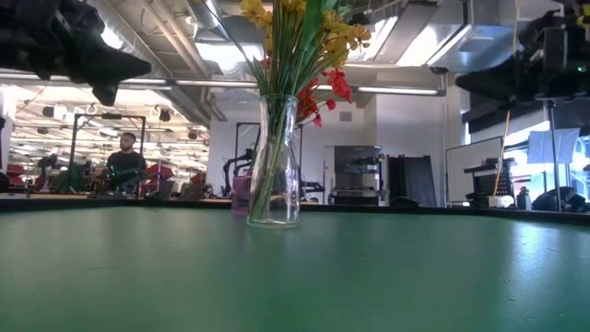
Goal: Sort flowers into vase by color
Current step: Return to Home Position
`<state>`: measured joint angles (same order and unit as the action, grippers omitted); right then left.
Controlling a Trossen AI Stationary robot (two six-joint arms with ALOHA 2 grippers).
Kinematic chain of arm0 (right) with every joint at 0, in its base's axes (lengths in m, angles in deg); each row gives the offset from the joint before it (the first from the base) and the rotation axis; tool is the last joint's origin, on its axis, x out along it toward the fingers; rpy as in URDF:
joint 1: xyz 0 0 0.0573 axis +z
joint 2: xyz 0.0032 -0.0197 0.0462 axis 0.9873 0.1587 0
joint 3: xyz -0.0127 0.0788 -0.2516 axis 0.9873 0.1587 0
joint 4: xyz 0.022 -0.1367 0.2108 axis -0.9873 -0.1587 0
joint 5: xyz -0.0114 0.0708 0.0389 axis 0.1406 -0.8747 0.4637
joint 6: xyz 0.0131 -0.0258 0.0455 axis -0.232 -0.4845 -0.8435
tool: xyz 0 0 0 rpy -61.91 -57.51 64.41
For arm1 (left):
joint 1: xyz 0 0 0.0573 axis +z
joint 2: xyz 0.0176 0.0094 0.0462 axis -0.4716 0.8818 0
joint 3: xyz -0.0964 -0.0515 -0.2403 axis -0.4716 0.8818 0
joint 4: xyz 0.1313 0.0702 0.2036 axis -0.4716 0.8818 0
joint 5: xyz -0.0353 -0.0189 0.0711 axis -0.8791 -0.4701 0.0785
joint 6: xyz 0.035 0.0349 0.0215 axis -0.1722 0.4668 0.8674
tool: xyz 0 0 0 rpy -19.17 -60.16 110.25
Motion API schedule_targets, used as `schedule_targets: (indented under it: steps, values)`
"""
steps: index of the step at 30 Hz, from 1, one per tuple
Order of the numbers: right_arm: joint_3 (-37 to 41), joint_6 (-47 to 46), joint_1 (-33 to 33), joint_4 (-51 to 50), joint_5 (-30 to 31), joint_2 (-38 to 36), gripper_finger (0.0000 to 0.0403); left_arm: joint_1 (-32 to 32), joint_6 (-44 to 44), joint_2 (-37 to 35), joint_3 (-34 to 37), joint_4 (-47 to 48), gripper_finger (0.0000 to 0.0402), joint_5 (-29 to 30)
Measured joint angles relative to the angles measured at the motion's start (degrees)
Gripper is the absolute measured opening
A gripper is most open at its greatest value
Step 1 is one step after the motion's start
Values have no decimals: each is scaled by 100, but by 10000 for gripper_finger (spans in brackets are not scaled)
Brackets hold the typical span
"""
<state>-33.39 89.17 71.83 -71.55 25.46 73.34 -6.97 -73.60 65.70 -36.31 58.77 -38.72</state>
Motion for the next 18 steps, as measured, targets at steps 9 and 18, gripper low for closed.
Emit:
schedule_targets:
  steps: [9,18]
  values:
    - [-9,-111,0,-610,35,-57,8,-124,177,-1,895,-1390,0,408]
    - [-13,-110,2,-935,198,-66,6,-140,-243,39,1037,-1447,0,902]
